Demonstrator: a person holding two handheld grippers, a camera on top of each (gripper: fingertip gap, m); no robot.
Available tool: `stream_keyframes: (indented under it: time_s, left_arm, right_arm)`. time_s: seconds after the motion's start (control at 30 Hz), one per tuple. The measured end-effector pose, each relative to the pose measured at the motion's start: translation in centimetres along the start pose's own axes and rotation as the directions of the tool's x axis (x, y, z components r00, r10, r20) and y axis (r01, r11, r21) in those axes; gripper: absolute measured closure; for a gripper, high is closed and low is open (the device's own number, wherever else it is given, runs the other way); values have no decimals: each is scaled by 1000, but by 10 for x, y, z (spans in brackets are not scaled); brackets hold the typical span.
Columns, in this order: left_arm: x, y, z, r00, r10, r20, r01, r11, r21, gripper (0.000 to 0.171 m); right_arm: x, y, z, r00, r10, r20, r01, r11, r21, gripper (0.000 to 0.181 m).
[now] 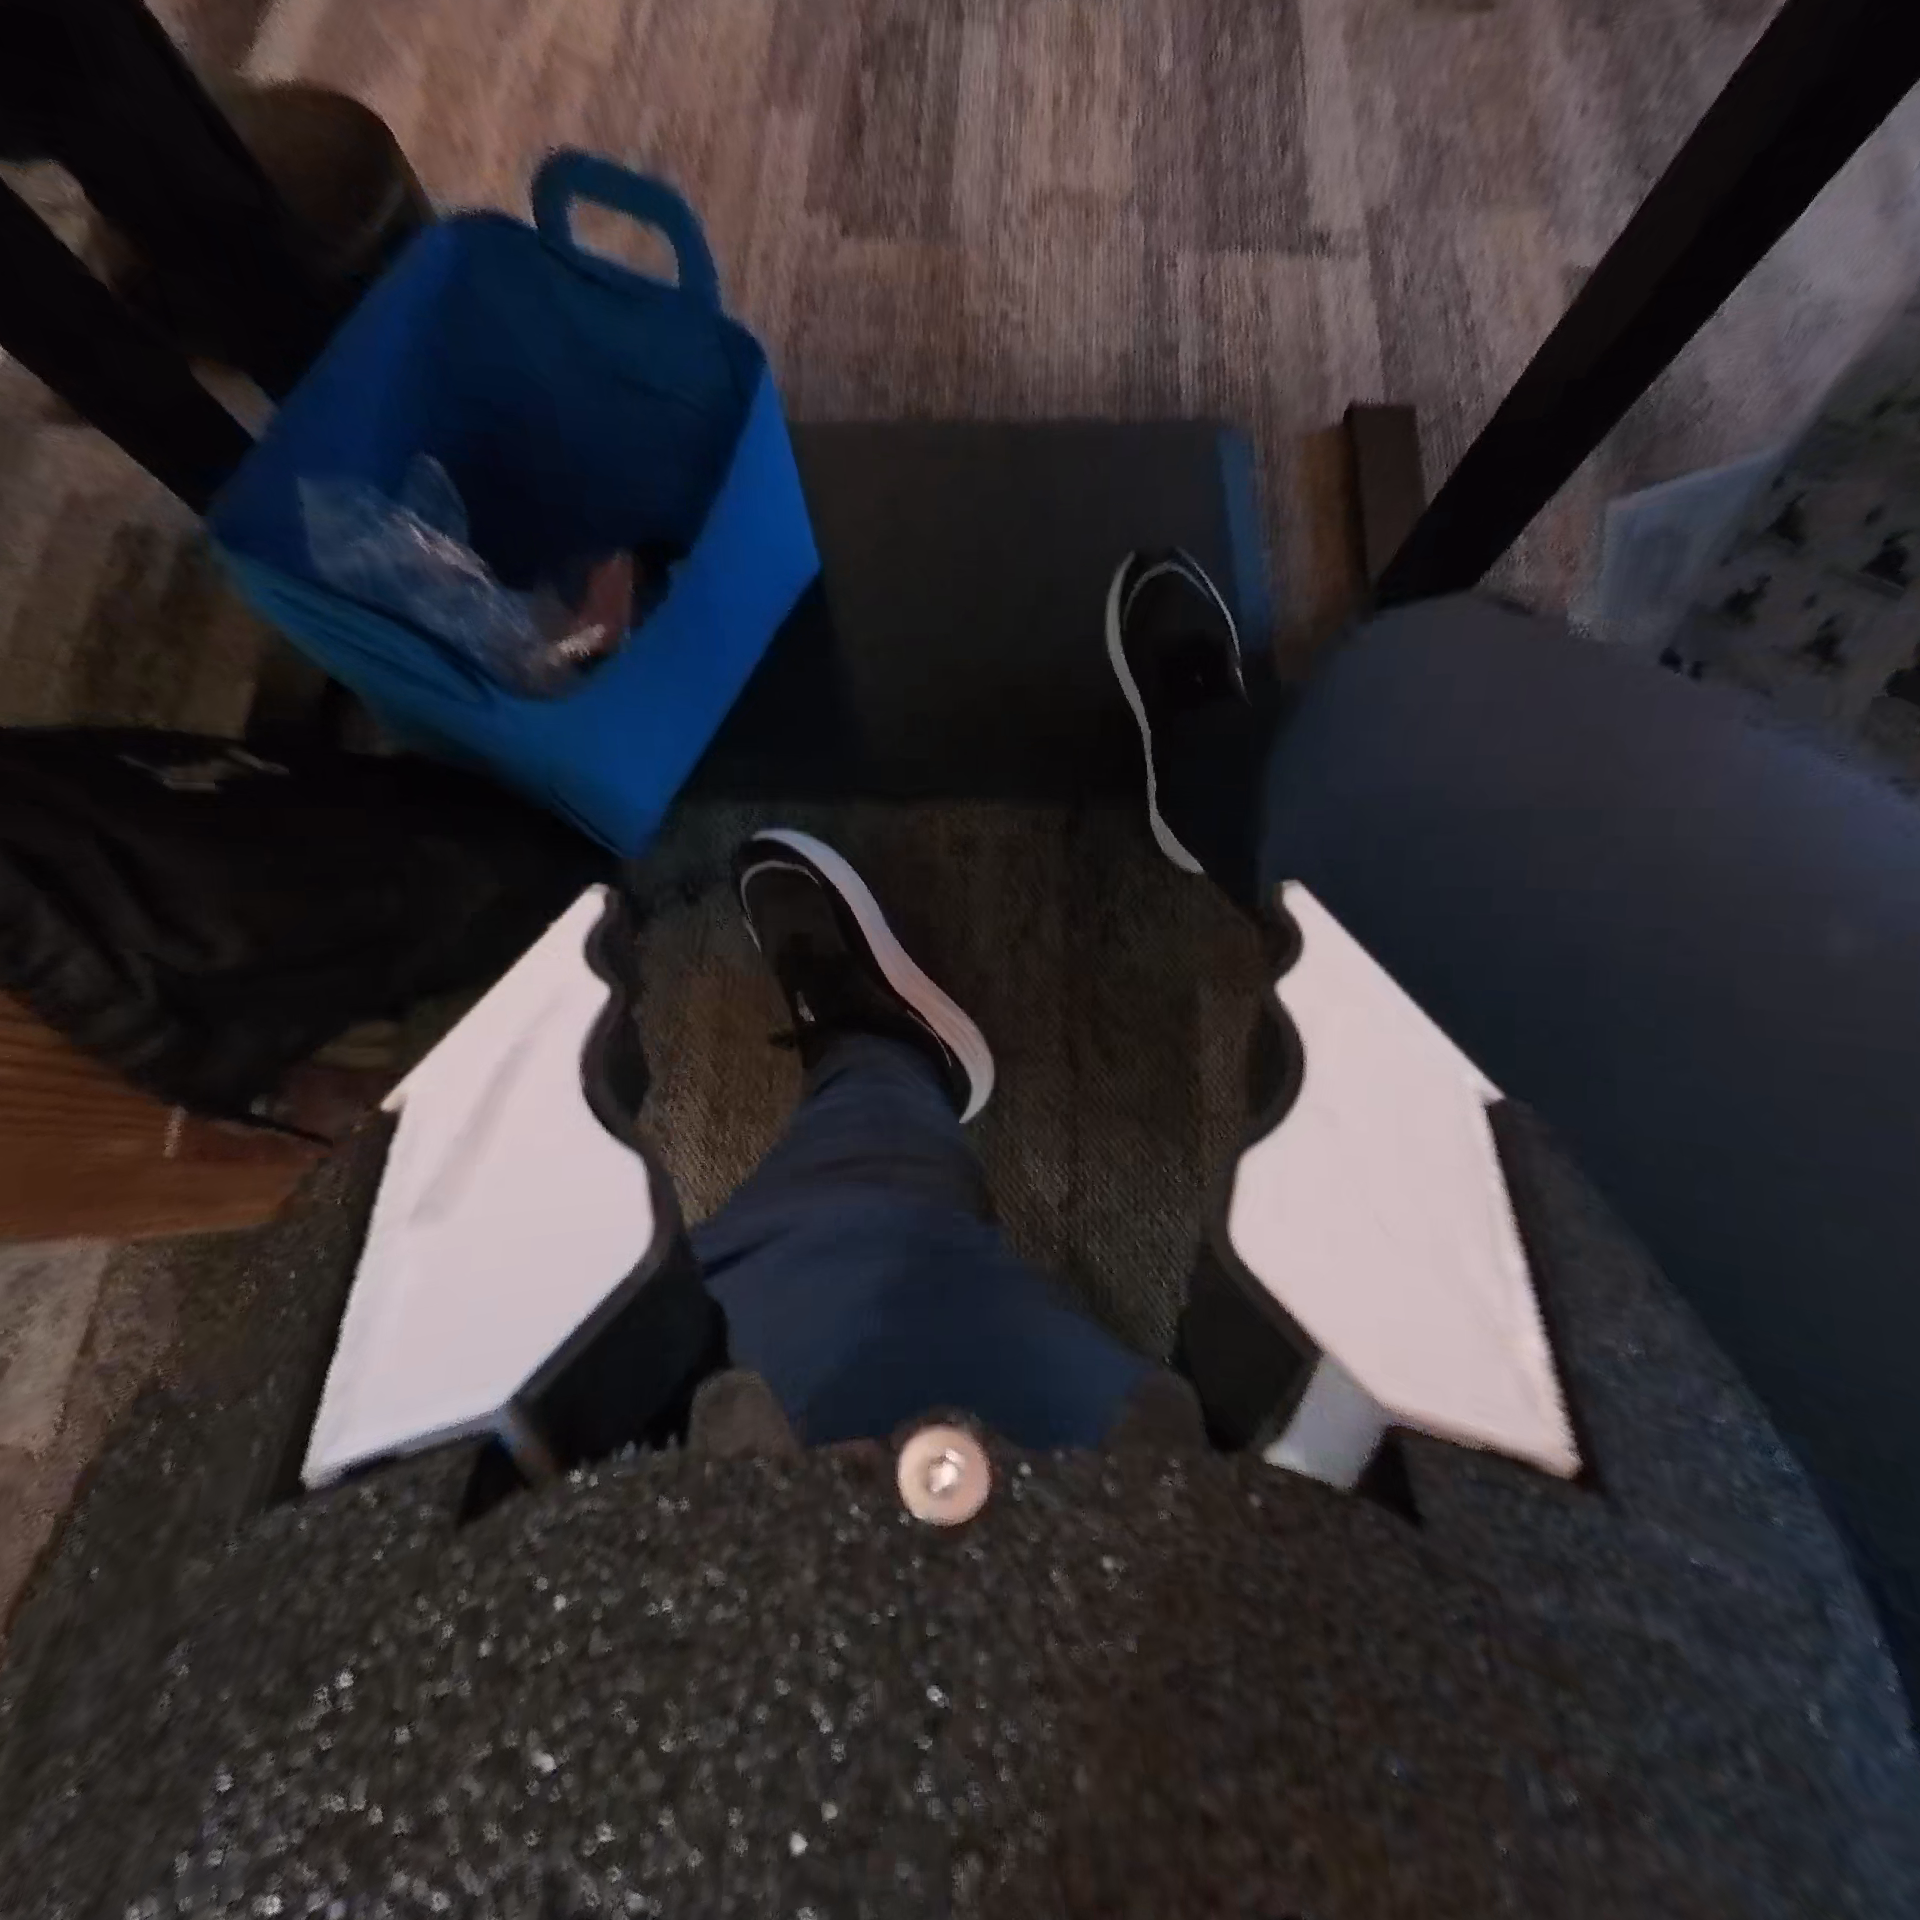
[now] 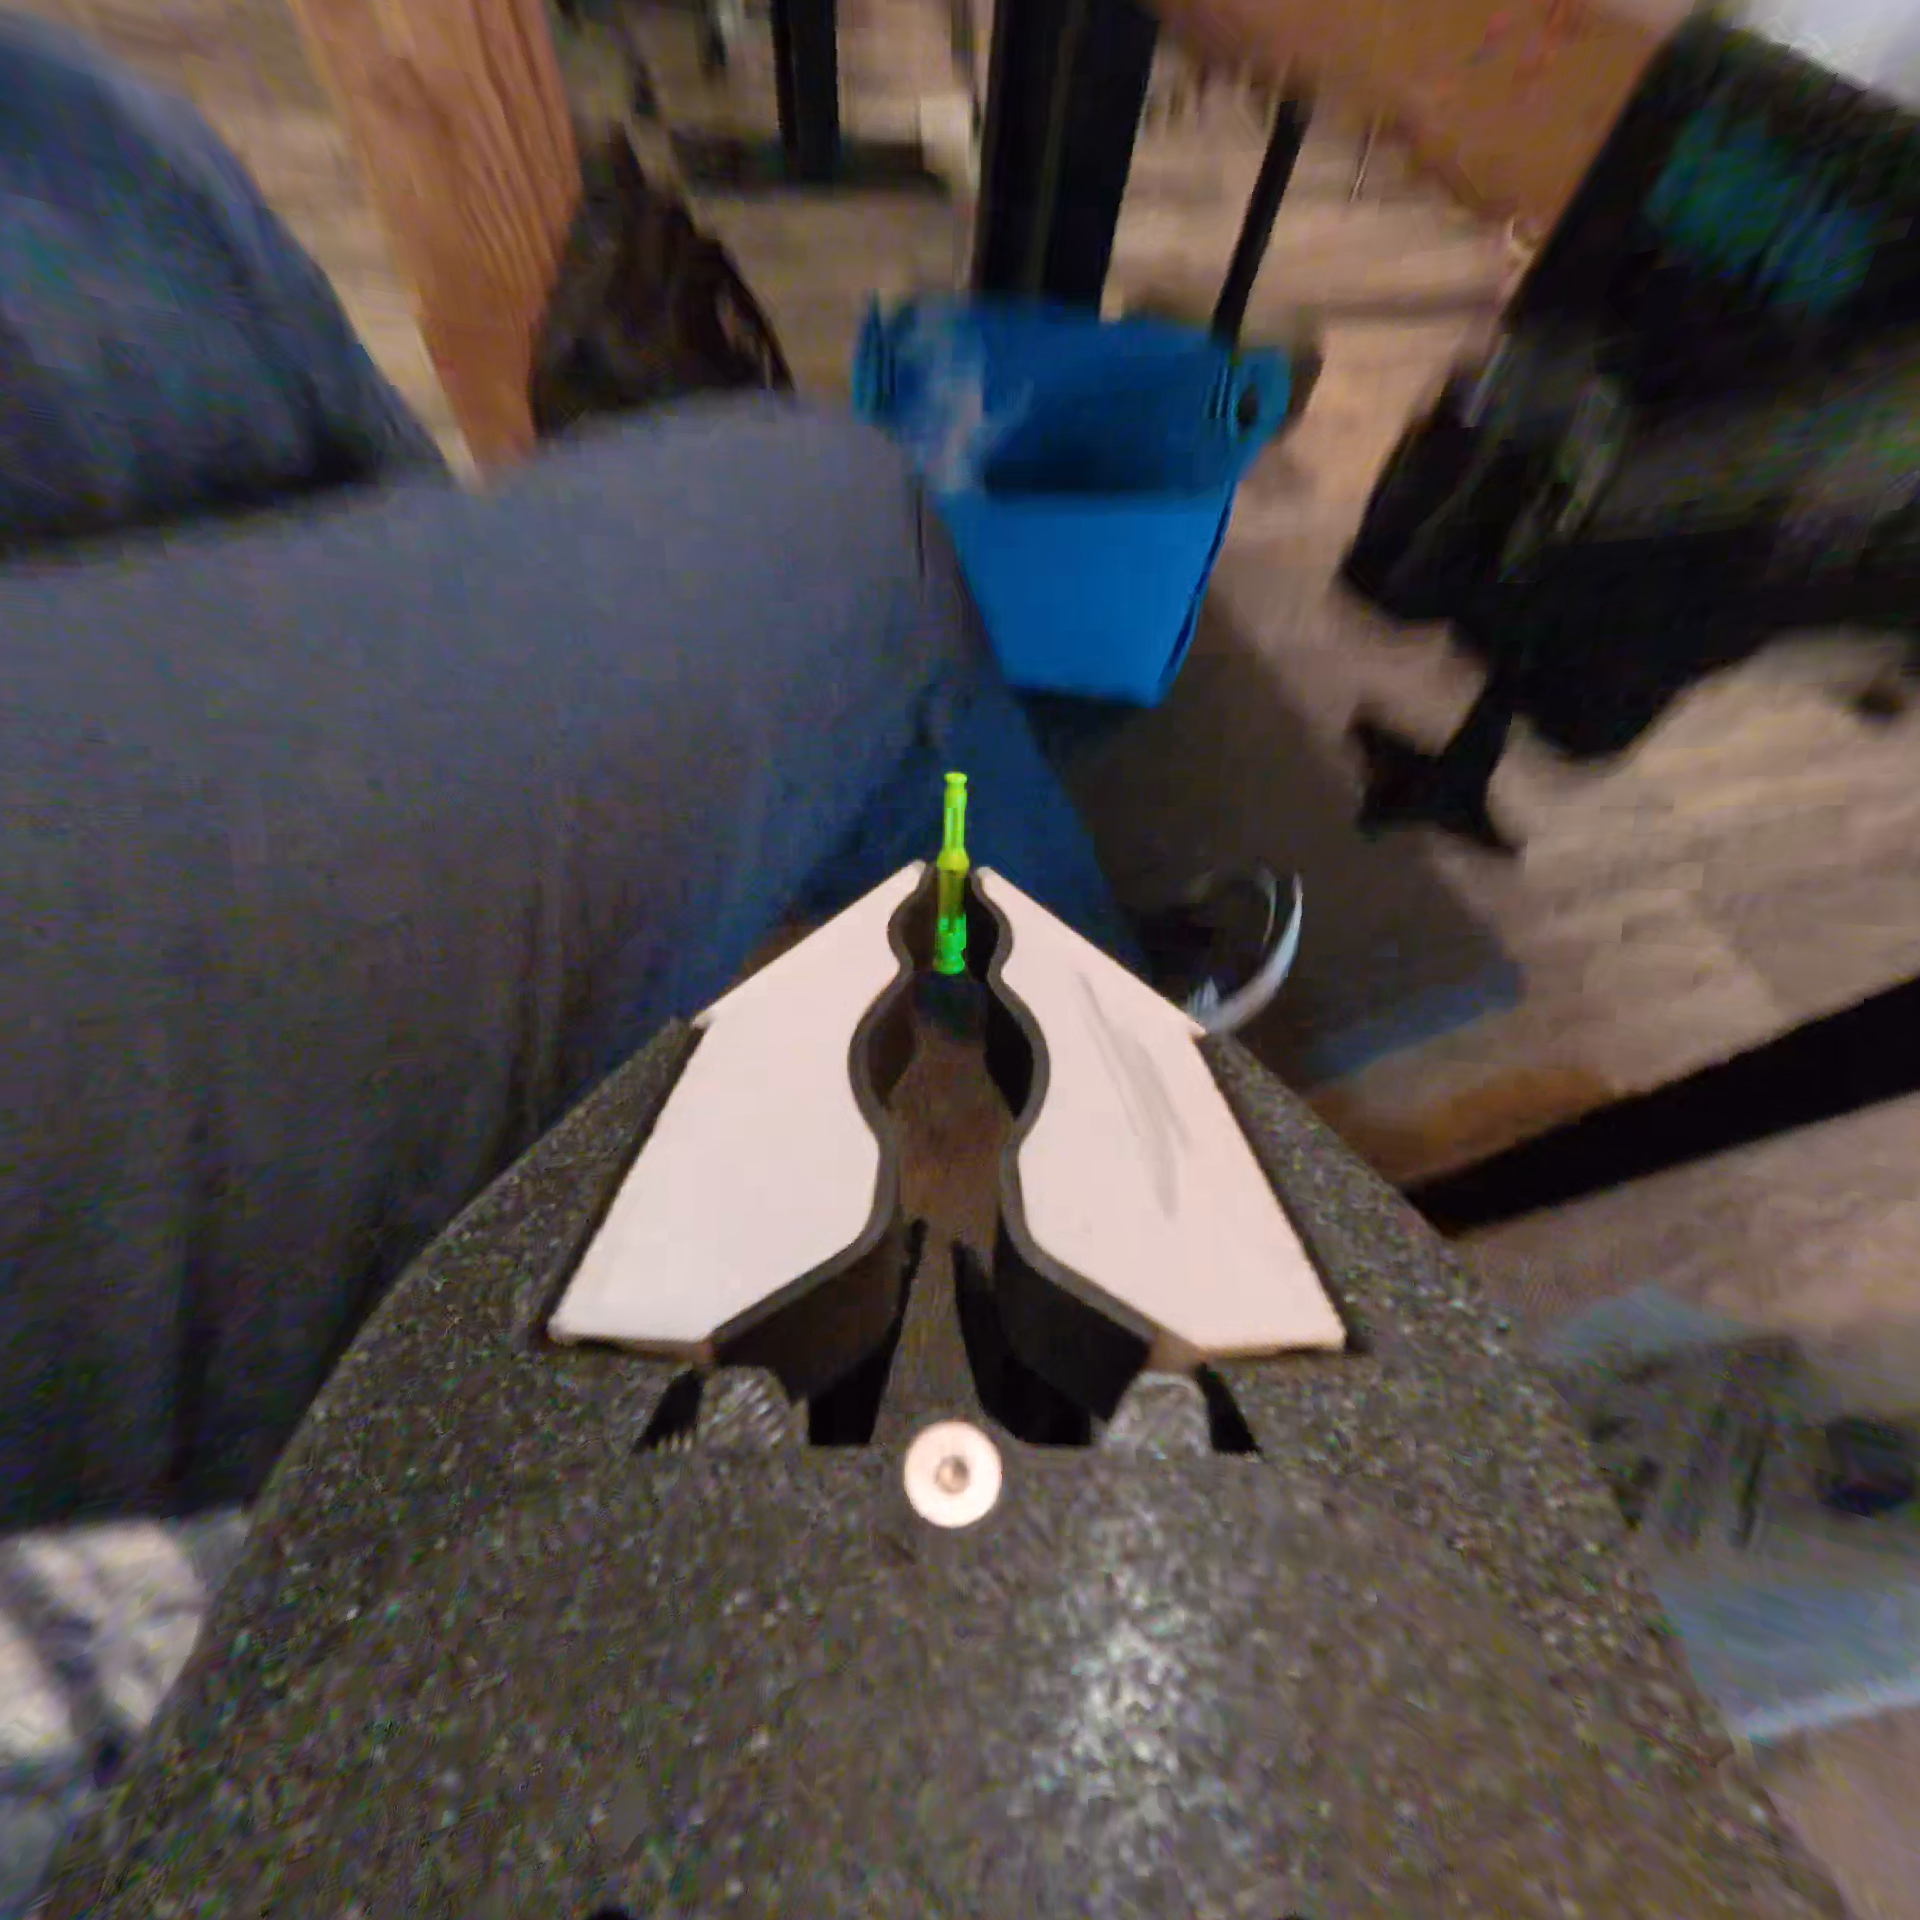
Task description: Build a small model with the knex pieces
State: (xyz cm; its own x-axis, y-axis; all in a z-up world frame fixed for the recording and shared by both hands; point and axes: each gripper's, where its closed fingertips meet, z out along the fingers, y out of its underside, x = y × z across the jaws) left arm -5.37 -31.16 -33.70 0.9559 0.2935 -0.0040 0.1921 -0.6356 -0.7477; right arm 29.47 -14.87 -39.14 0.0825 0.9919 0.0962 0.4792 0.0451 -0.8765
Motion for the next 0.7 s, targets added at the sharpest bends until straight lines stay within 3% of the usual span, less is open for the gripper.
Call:
stream_keyframes:
  time_s: [0.1,0.23,0.33,0.47,0.53,0.6,0.7]
  left_arm:
    - [0,-40,-8,995,35,-91,-27,995,92,55]
    - [-9,-113,-9,979,150,-137,-114,965,237,56]
    - [-15,-175,-4,965,213,-151,-148,922,359,59]
    - [-10,-242,5,946,270,-180,-154,863,481,60]
    - [0,-262,6,929,316,-194,-180,842,509,60]
    - [5,-273,12,910,365,-197,-223,831,510,59]
    - [6,-285,25,891,395,-225,-246,835,492,59]
  right_arm:
    - [-3,-106,-10,999,-37,37,28,974,223,177]
    - [18,-233,-7,991,-129,-30,130,901,415,177]
    - [55,-321,7,983,-127,-129,175,853,492,177]
    - [127,-414,54,950,-76,-304,231,827,513,177]
    - [172,-443,84,911,-79,-405,275,848,453,177]
    - [218,-452,127,902,-60,-428,239,894,379,177]
    - [286,-417,201,926,36,-376,32,984,174,170]
